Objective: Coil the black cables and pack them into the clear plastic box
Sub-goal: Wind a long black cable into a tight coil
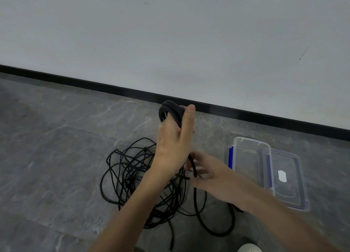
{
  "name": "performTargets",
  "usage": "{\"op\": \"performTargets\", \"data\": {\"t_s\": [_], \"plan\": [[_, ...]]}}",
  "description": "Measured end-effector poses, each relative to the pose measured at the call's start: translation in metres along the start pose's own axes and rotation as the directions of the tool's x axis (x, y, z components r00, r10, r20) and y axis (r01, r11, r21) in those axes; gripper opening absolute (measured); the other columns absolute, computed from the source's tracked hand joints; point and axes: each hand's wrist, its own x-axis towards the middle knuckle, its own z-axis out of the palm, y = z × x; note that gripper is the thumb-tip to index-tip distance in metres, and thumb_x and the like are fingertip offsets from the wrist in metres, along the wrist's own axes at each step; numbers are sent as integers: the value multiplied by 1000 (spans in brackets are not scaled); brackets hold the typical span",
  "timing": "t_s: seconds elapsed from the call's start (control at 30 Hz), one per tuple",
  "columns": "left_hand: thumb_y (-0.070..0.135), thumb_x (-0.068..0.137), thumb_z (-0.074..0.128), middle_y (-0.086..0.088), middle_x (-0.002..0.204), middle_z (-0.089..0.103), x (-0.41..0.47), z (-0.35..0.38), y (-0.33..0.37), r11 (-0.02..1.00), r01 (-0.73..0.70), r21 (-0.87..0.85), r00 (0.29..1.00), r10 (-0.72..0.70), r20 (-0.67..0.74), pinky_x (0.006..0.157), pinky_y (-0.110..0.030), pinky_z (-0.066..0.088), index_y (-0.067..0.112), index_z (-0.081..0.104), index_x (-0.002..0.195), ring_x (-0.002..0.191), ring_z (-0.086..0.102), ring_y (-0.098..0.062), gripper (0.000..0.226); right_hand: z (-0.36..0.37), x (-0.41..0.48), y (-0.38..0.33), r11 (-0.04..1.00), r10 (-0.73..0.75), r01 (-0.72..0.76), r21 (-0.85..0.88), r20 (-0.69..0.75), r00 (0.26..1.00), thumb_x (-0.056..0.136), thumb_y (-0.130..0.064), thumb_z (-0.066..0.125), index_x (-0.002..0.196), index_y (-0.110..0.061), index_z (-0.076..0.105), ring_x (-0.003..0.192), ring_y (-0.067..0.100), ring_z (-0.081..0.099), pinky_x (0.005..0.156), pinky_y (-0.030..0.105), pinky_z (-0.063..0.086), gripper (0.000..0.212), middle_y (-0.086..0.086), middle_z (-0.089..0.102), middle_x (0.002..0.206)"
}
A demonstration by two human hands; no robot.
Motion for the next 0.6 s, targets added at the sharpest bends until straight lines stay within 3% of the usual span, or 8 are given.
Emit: {"op": "performTargets", "data": {"t_s": [0.1, 0.17, 0.23, 0.3, 0.43, 0.53, 0.6], "plan": [[62, 92, 38, -9, 60, 53, -1, 2, -7, 993, -57, 102, 998, 54, 33, 48, -16, 38, 12, 52, 75, 47, 46, -8, 55, -2, 1, 1, 999, 36, -34, -27, 47, 998, 94, -10, 52, 121, -34, 45, 112, 27, 58, 98, 40, 50, 37, 11, 59, 120], [63, 90, 34, -11, 62, 57, -1, 2, -11, 982, -73, 174, 996, 62, 67, 47, -20, 41, 17, 51, 74, 49, 51, -12, 52, -2, -1, 0, 997, 82, -81, -13, 88, 993, 96, -9, 47, 116, -39, 43, 91, 29, 66, 82, 35, 53, 36, 16, 65, 103], [59, 93, 36, -6, 56, 53, 0, 3, -14, 964, -54, 259, 992, 23, 121, 45, -21, 39, 16, 48, 72, 45, 49, -11, 50, -2, -2, -2, 993, 115, -117, 11, 136, 984, 98, -5, 43, 104, -46, 40, 78, 25, 69, 74, 34, 54, 42, 16, 71, 99], [46, 99, 39, 2, 50, 46, 0, 5, -16, 923, -52, 382, 982, -22, 186, 42, -16, 34, 16, 45, 70, 40, 46, -8, 42, -2, -2, -2, 994, 100, -92, -60, 146, 984, 98, -3, 41, 104, -50, 37, 76, 20, 68, 71, 29, 54, 48, 13, 72, 96], [39, 101, 39, 2, 61, 50, -1, 6, -26, 794, -85, 602, 939, -137, 314, 48, -21, 37, 16, 43, 73, 51, 48, -7, 37, -7, 1, 4, 918, -14, 37, -394, 62, 998, 97, -7, 44, 130, -32, 46, 72, 5, 60, 68, 20, 50, 41, -9, 60, 84], [43, 101, 33, 4, 68, 42, -1, 3, -34, 659, -176, 731, 877, -232, 420, 50, -24, 29, 10, 54, 88, 57, 39, -5, 41, -11, 2, 7, 879, -99, 107, -464, 42, 994, 95, -5, 46, 121, -22, 59, 60, 1, 55, 57, 19, 45, 34, -11, 55, 69], [50, 100, 32, 3, 67, 44, -3, 0, -32, 659, -167, 734, 857, -271, 438, 56, -26, 32, 11, 53, 77, 58, 39, -5, 50, -14, 2, 10, 855, -157, 141, -499, 10, 988, 93, -4, 48, 109, -17, 65, 63, 10, 58, 59, 26, 48, 26, -3, 60, 69]]}}
